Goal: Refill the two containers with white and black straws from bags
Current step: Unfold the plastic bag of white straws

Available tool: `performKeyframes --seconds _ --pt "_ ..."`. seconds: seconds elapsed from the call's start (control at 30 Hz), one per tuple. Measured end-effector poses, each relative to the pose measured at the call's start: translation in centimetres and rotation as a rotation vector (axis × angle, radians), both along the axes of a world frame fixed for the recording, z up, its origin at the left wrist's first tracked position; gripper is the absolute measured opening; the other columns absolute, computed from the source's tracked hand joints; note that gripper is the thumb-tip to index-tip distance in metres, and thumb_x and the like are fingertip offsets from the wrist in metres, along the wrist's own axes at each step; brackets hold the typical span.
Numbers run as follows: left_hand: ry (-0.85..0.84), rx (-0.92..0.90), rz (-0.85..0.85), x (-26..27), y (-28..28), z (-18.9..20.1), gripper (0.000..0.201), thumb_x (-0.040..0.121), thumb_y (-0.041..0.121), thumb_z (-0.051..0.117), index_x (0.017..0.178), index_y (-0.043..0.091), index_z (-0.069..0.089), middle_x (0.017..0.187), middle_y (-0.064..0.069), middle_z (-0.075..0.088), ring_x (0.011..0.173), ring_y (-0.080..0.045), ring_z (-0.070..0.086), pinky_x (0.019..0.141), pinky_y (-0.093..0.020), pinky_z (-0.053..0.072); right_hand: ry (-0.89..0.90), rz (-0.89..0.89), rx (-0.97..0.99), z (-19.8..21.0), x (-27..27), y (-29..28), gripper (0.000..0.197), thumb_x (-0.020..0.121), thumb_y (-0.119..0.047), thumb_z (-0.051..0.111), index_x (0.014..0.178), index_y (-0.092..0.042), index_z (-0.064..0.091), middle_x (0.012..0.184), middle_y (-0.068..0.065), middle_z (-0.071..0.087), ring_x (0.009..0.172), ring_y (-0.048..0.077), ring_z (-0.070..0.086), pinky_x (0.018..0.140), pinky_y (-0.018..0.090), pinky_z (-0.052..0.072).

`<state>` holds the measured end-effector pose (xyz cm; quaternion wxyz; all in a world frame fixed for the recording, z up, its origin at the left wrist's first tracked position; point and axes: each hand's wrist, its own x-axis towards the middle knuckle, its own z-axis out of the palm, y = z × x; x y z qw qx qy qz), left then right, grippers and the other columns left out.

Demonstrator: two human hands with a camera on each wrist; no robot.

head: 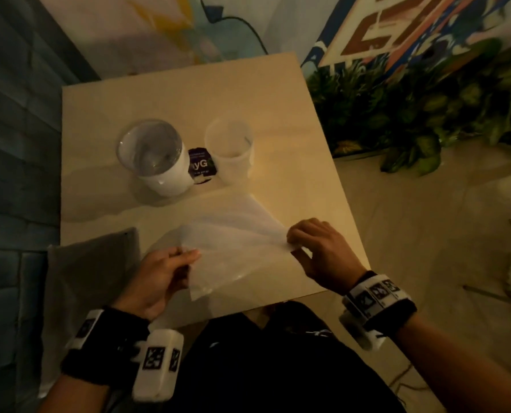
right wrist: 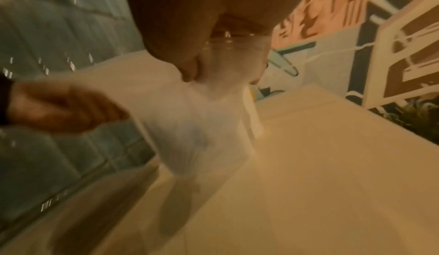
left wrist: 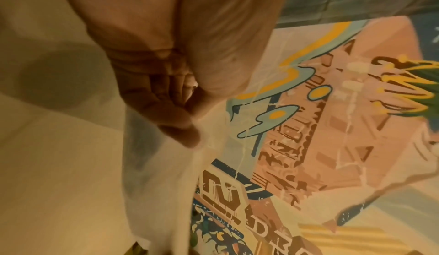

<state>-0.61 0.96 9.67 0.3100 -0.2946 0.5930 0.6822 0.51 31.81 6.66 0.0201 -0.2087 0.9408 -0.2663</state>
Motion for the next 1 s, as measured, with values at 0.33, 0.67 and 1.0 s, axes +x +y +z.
performKeyframes --seconds 0.33,0.67,1.0 --pt "1.085 -0.812 -0.518 -0.9 3.7 5.7 0.039 0.083 0.053 0.064 0.111 0.026 0.061 0.109 0.008 0.062 0.101 -0.009 0.057 0.088 -0.030 0.045 0.041 0.075 -0.151 4.5 -3.7 -3.6 0.014 0.094 -0.025 0.060 0.094 -0.013 0.067 0.100 0.003 0.064 0.087 0.023 0.056 0.070 0.039 0.051" --pt "1.200 -0.933 -0.536 -3.4 1.9 5.5 0.014 0.091 0.028 0.063 0.090 0.017 0.070 0.090 0.001 0.070 0.083 -0.021 0.064 0.069 -0.042 0.052 0.020 -0.059 -0.308 7.2 -5.2 -2.6 0.011 0.095 -0.020 0.066 0.093 -0.012 0.072 0.090 0.000 0.065 0.078 0.014 0.060 0.066 0.028 0.051" --pt "1.314 -0.901 -0.504 -4.7 6.3 6.2 0.013 0.092 0.021 0.064 0.097 0.012 0.071 0.093 -0.004 0.071 0.082 -0.021 0.063 0.074 -0.039 0.054 0.038 -0.090 -0.382 8.1 -5.6 -4.6 0.010 0.095 -0.015 0.066 0.096 -0.008 0.074 0.086 -0.001 0.068 0.073 0.009 0.060 0.067 0.021 0.051"
